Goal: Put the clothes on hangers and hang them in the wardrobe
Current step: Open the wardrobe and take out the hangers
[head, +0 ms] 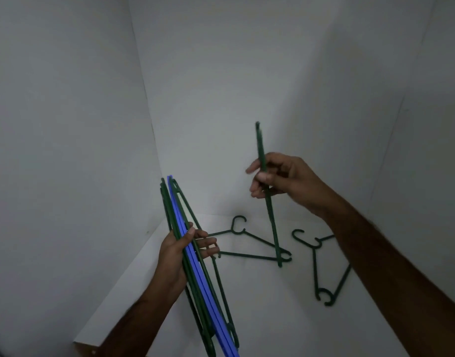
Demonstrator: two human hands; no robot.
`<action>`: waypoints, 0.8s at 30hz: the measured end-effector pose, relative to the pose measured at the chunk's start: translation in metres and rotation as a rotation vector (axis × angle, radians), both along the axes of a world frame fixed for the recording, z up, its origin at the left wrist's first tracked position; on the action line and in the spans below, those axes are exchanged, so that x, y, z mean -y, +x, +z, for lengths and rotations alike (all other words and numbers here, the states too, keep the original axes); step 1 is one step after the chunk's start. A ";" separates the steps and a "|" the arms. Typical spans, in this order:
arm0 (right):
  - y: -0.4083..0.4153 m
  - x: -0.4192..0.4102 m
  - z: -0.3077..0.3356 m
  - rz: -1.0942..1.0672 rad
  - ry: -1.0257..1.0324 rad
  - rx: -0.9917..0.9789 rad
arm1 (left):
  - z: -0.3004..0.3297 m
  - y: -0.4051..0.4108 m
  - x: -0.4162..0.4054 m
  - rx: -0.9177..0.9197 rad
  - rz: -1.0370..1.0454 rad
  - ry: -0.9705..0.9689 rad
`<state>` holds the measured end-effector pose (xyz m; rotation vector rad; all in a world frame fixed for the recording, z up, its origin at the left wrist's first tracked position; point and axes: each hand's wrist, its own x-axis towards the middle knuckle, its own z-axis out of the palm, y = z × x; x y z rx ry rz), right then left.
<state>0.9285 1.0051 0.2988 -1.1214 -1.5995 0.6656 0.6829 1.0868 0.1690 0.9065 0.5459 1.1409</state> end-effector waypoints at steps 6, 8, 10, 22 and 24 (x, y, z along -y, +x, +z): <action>-0.029 -0.009 -0.077 0.118 0.482 0.987 | 0.024 -0.019 0.004 0.062 -0.134 -0.048; -0.032 -0.012 -0.118 0.165 0.563 1.201 | 0.029 -0.024 0.007 0.080 -0.191 -0.058; -0.039 -0.012 -0.146 0.231 0.610 1.282 | 0.028 -0.028 0.009 0.089 -0.253 -0.080; -0.052 -0.021 -0.180 -0.128 0.306 0.819 | 0.008 -0.037 0.005 -0.012 -0.092 0.007; -0.029 -0.035 -0.208 -0.274 0.267 0.662 | 0.007 -0.044 0.003 -0.052 -0.065 0.020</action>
